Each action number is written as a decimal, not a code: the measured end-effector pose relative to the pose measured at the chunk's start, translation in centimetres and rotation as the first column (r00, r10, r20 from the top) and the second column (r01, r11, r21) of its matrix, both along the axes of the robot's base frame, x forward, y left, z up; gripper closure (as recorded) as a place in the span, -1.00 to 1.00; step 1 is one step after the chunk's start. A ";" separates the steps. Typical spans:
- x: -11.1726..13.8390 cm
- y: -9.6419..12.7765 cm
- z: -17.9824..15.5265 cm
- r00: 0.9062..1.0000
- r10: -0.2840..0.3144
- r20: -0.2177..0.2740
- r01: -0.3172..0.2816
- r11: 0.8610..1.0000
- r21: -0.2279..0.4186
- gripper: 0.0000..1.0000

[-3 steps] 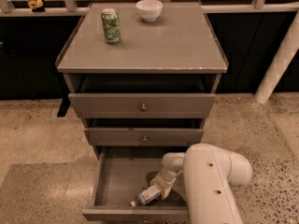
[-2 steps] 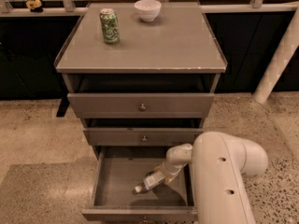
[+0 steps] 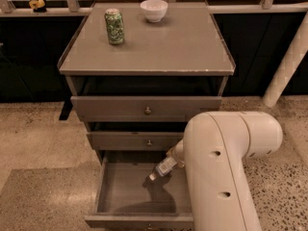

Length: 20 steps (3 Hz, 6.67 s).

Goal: Pick blue plastic bottle from bottom drawer and place on counter

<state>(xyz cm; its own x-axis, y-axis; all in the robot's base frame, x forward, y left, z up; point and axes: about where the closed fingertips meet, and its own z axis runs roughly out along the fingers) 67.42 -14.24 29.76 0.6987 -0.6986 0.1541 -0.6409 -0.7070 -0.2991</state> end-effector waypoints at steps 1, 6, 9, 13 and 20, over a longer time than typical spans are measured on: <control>-0.3 -0.5 0.5 1.000 -0.007 -0.002 0.007 1.000 -0.010 1.00; -2.2 -14.3 19.8 0.969 -0.115 0.219 0.176 0.944 -0.280 1.00; -9.5 -16.1 27.9 0.897 -0.138 0.420 0.292 0.897 -0.330 1.00; -7.4 -11.2 33.4 0.833 -0.088 0.546 0.304 0.898 -0.319 1.00; -4.0 -8.7 40.5 0.855 -0.051 0.517 0.148 0.978 -0.148 1.00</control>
Offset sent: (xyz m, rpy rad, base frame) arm -0.0504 -0.0581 0.1018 -0.1807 -0.1322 -0.1514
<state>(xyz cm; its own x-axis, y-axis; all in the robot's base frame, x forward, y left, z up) 63.37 -22.98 70.24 0.4169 -0.6877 0.5944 -0.5038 -0.7191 -0.4786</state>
